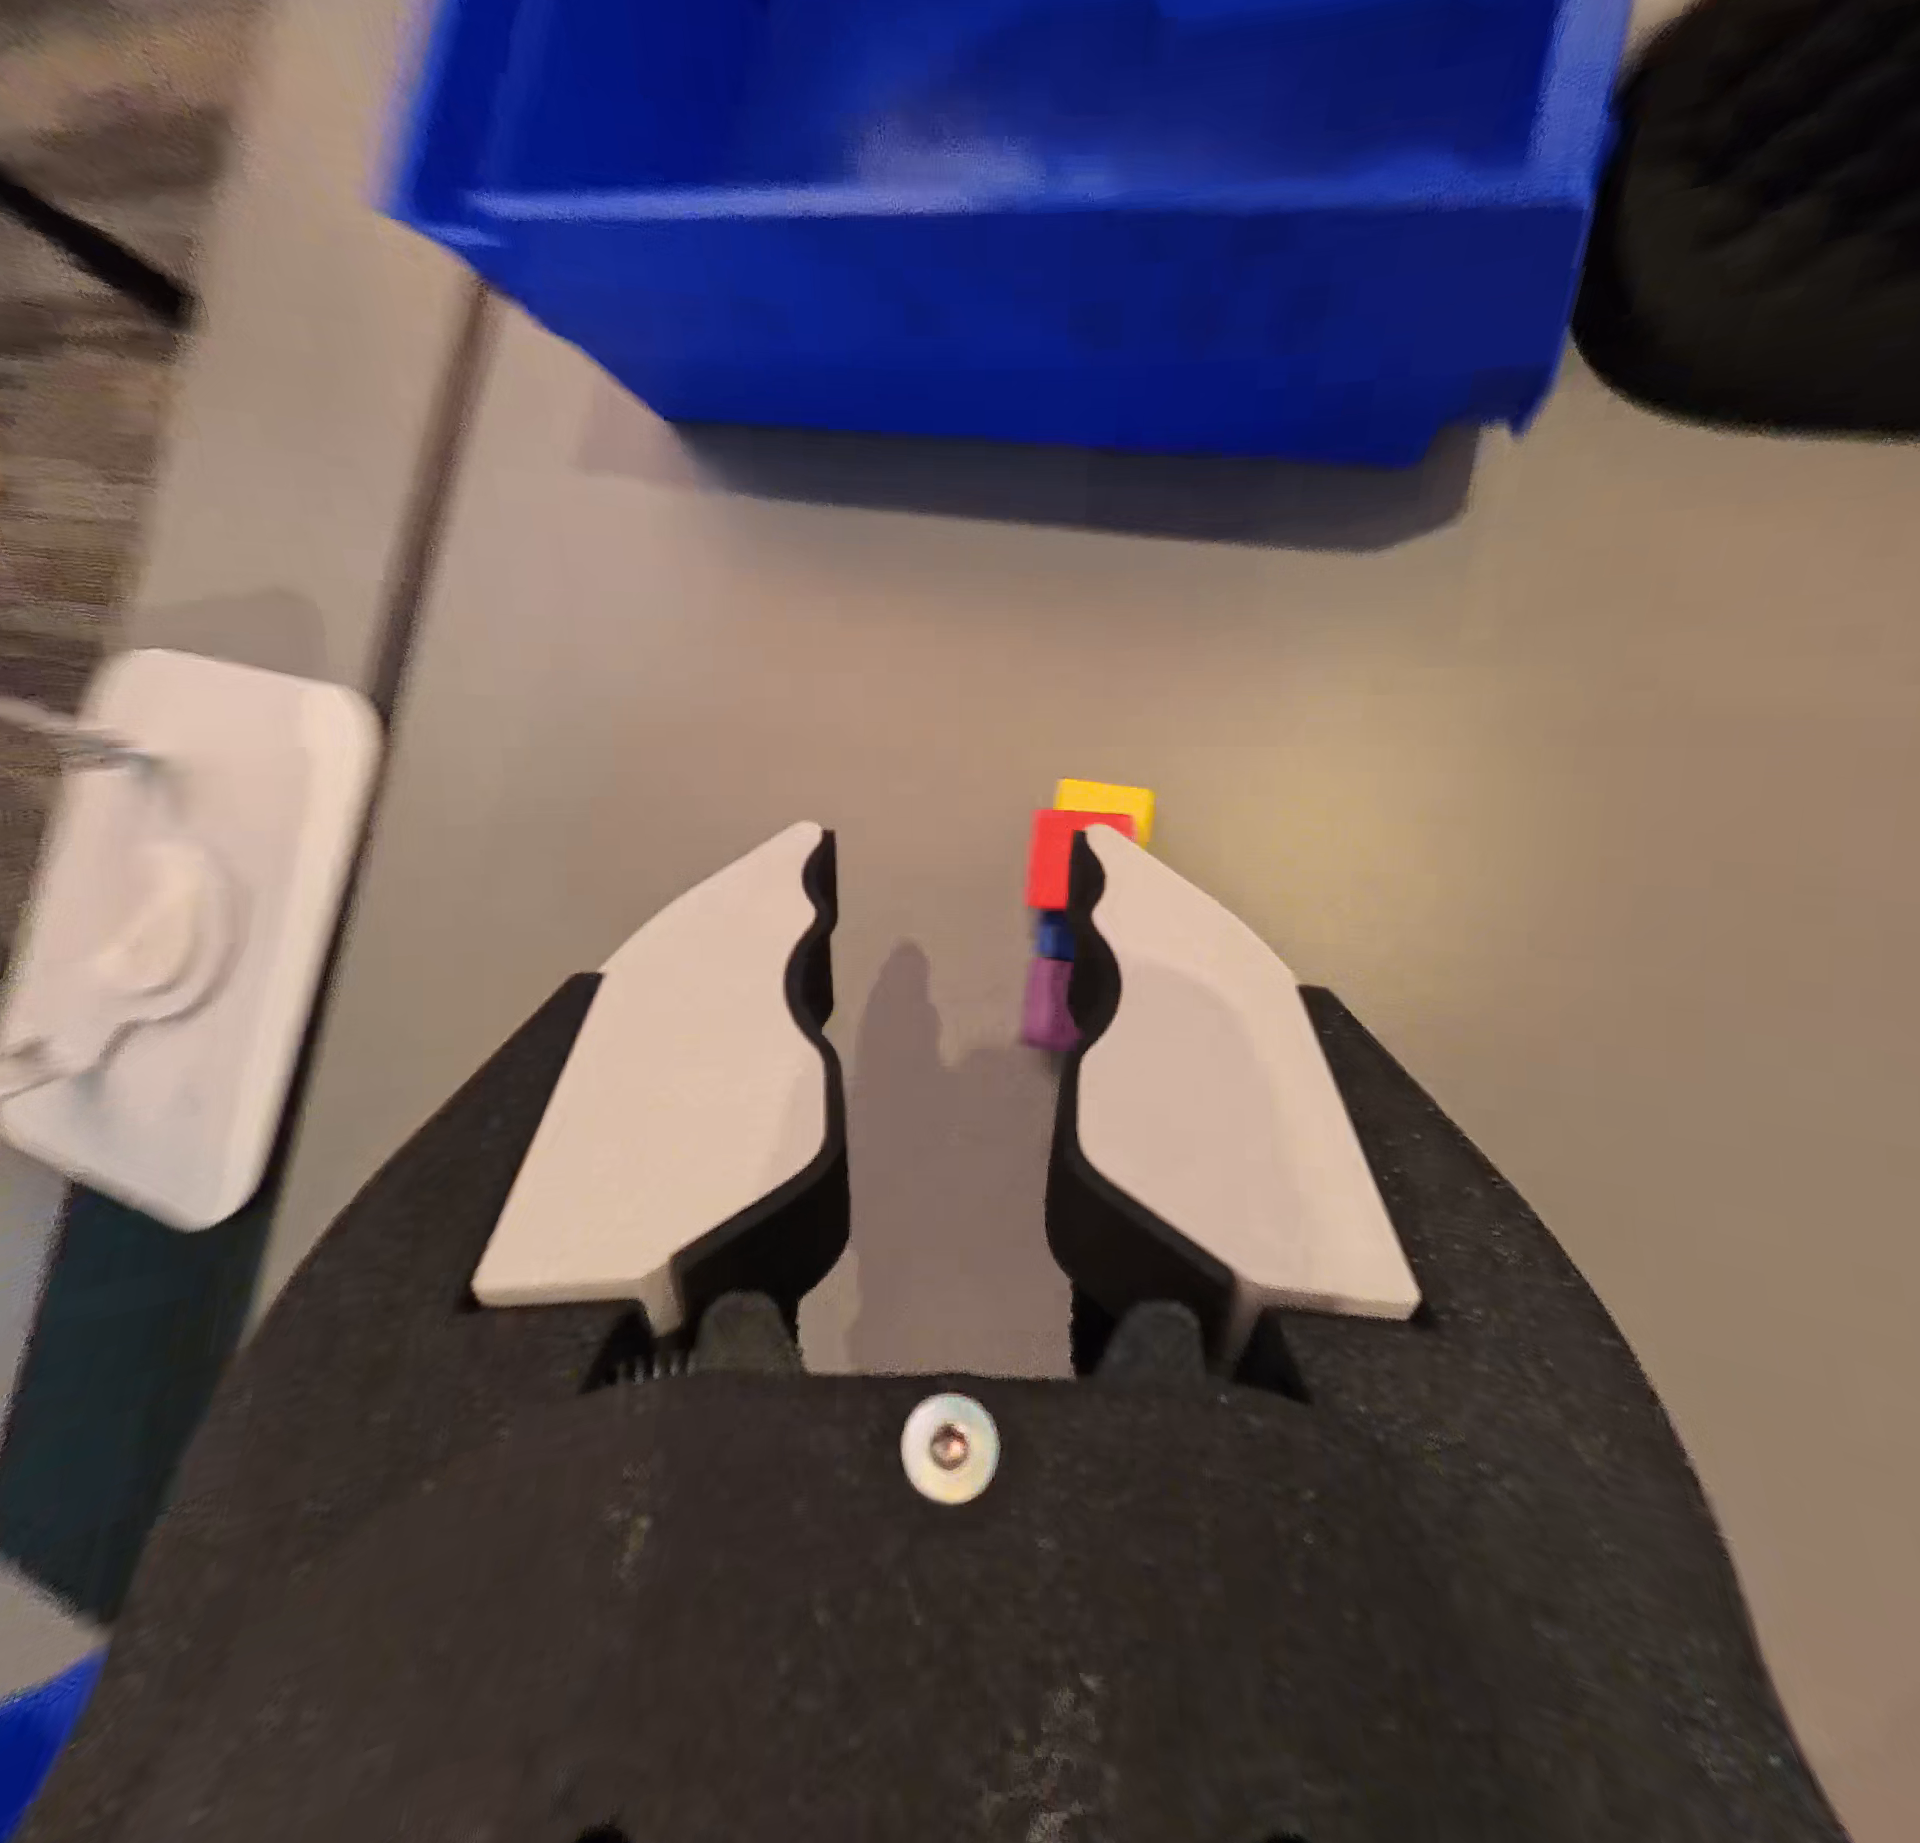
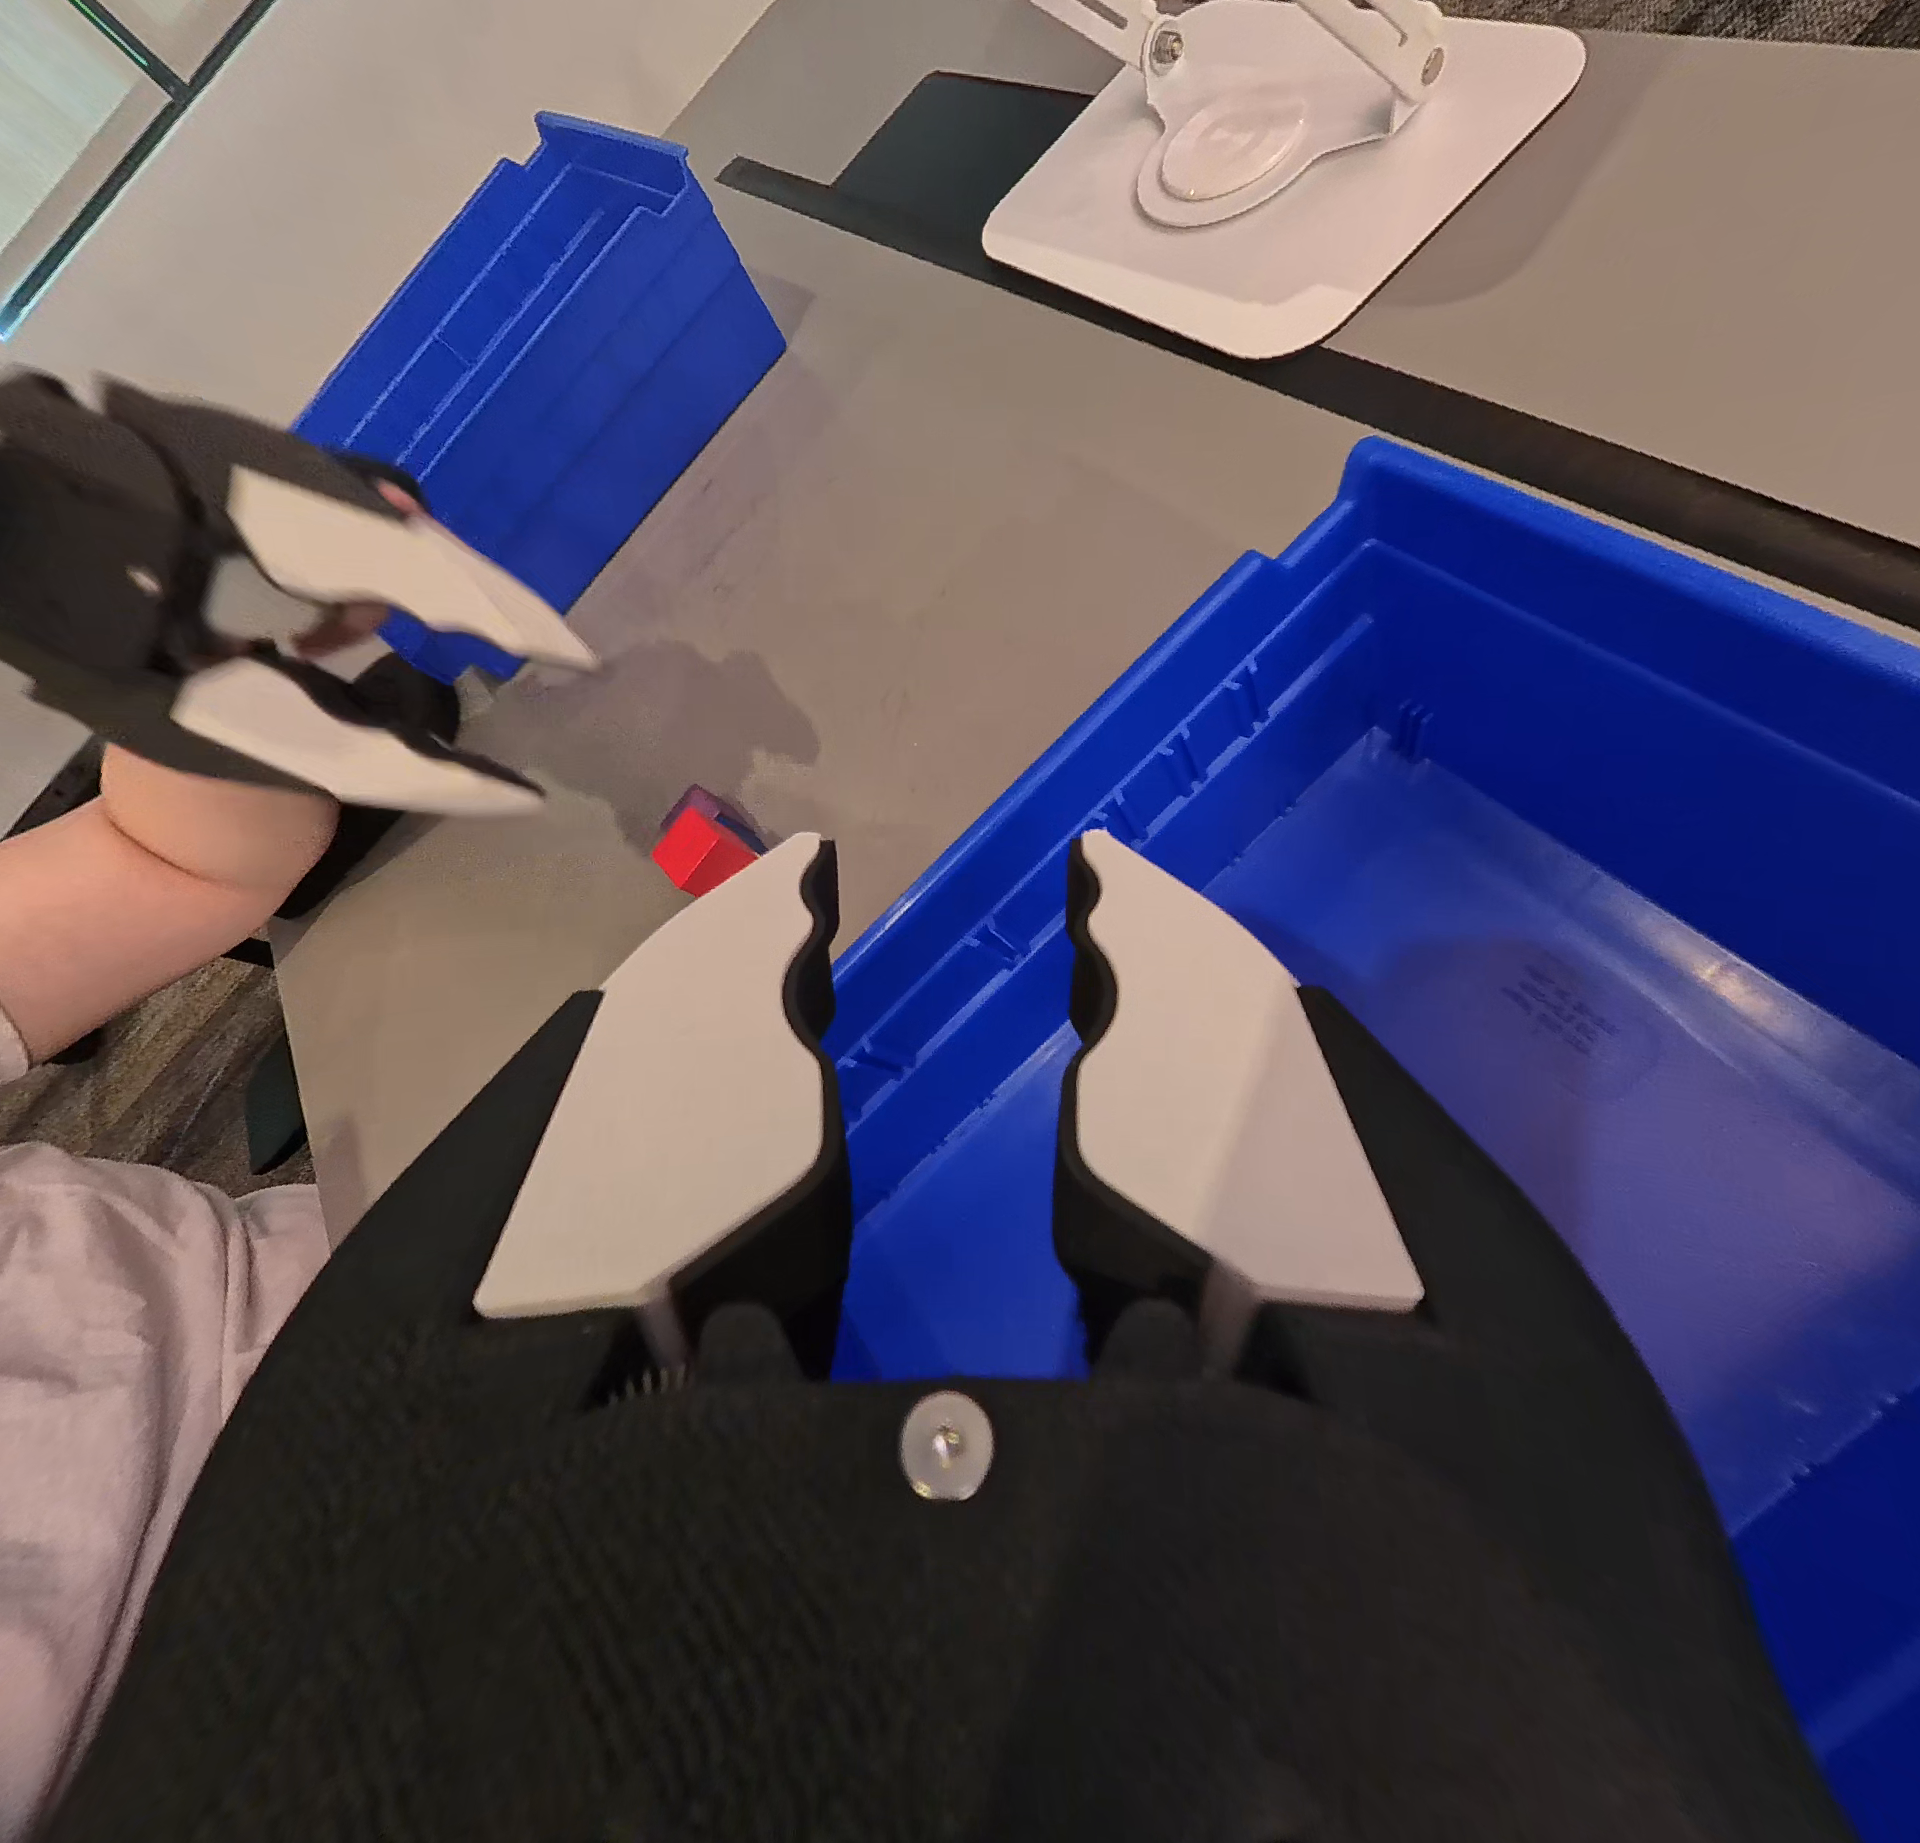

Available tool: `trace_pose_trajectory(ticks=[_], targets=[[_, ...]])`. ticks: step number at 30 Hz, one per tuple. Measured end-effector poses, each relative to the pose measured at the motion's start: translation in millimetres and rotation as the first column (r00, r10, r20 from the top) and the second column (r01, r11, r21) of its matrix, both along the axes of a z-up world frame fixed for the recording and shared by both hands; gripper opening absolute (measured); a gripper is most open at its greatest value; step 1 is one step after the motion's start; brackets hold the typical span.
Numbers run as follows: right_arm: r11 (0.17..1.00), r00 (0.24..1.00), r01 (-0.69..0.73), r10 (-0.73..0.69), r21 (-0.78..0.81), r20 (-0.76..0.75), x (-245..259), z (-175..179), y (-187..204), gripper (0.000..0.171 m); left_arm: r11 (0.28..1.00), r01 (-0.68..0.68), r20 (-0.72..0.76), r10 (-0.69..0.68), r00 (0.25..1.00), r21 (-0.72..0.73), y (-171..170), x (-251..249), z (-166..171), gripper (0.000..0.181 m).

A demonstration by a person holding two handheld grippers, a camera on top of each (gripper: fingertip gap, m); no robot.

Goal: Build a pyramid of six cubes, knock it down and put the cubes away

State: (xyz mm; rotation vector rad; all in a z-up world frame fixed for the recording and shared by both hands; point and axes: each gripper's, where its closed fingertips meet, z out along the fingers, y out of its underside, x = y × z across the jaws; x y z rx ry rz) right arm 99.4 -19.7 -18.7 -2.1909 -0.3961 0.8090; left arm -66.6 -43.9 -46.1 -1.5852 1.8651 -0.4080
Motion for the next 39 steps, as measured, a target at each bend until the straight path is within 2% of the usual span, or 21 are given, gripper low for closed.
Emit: trace_pose_trajectory(ticks=[4,6,8,12,16,18,20,22,27,31,39], targets=[[1.000,1.000,0.003,-0.003,0.008,-0.008,2,2,-1,0.043,0.967,-0.231,0.228,0.202,0.952,0.105,43,-52,89,0.044],[1.000,1.000,0.002,-0.002,0.010,-0.013,2,3,-2,0.043,0.897,-0.412,0.312,0.349,0.883,0.161,73,-104,125,0.043],[1.000,1.000,0.000,0.000,0.012,-0.015,2,4,-2,0.043,0.818,-0.556,0.348,0.484,0.803,0.148,96,-160,137,0.037],[1.000,1.000,0.000,0.000,0.003,-0.016,2,1,-2,0.043,0.755,-0.655,0.177,0.642,0.746,0.019,121,-235,96,0.038],[1.000,1.000,-0.002,0.002,-0.011,-0.007,1,-3,-2,0.043,0.648,-0.753,-0.026,0.760,0.650,0.113,169,-295,40,0.041],[1.000,1.000,-0.003,0.003,-0.018,-0.005,1,-5,-2,0.043,0.664,-0.729,-0.116,0.747,0.655,0.165,185,-309,11,0.042],[1.000,1.000,-0.001,0.001,-0.029,0.000,1,-9,-2,0.043,0.695,-0.687,-0.202,0.719,0.666,0.210,195,-319,-18,0.051],[0.999,1.000,-0.001,0.001,-0.042,0.000,1,-12,-1,0.043,0.719,-0.667,-0.246,0.695,0.676,0.195,201,-320,-41,0.058],[0.998,1.000,-0.008,0.009,-0.064,0.017,-3,-19,1,0.043,0.757,-0.631,-0.231,0.653,0.721,0.171,213,-318,-57,0.061],[0.998,1.000,-0.022,0.023,-0.067,0.021,-7,-19,1,0.043,0.777,-0.601,-0.348,0.625,0.699,0.189,213,-331,-78,0.061],[0.996,0.999,-0.022,0.026,-0.084,0.037,-6,-24,1,0.043,0.810,-0.569,-0.405,0.573,0.713,0.143,212,-329,-95,0.053]])
